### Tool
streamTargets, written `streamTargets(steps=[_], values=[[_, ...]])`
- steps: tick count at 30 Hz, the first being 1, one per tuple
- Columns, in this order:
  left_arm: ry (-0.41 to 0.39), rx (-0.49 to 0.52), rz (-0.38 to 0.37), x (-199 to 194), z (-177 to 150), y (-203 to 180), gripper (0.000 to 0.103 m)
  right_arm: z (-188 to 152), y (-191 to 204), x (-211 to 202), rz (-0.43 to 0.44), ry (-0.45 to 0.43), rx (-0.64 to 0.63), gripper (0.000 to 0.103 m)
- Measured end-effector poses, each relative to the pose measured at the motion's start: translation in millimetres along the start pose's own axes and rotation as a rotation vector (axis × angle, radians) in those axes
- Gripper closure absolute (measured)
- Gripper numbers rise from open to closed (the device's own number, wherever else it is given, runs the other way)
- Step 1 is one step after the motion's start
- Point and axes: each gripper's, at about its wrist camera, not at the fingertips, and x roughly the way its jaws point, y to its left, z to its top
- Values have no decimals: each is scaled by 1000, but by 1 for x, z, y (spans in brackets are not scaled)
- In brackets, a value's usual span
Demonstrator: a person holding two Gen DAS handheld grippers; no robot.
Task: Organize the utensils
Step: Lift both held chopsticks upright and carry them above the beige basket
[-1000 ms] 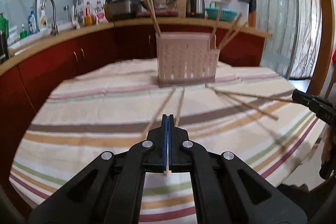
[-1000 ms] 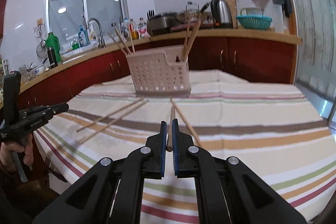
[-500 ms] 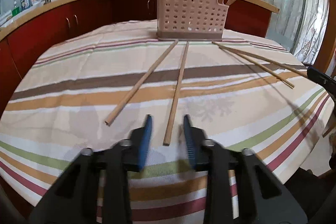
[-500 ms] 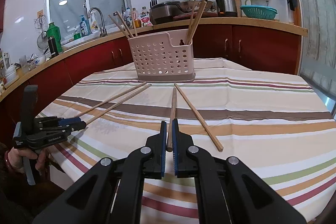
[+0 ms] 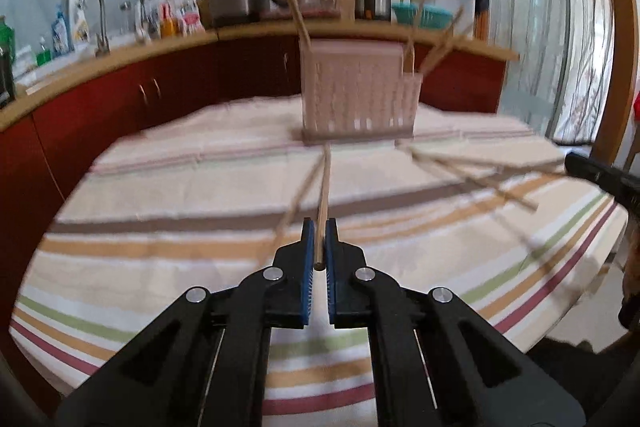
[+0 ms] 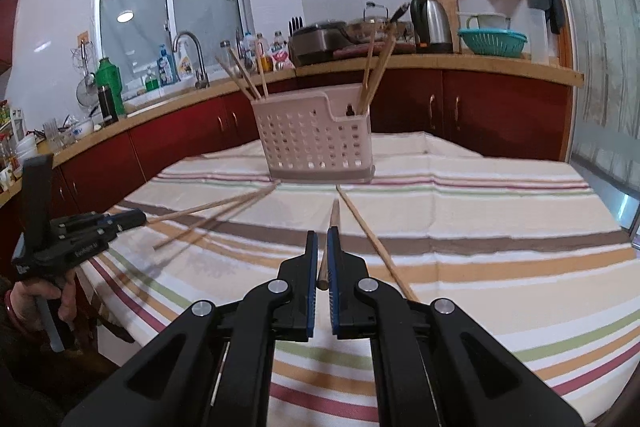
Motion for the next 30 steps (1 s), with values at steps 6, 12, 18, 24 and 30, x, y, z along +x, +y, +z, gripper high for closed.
streamTargets(steps=[6,12,18,24,30], values=[[-127,-10,-4,-41,38,2,97,24,6,-14,17,-61,-7,98],[-174,4,-25,-48,66,3,97,49,10,-17,39,-105,-11,98],[-225,8,-19,-33,93,5,97,67,12,0,51,-126,-23,98],[-258,-6,4,-15,117,10,97,80,9,22,67,-125,-11,98],[-221,-50,-12,11,121,18,97,84,9,34,68,-116,-7,98]])
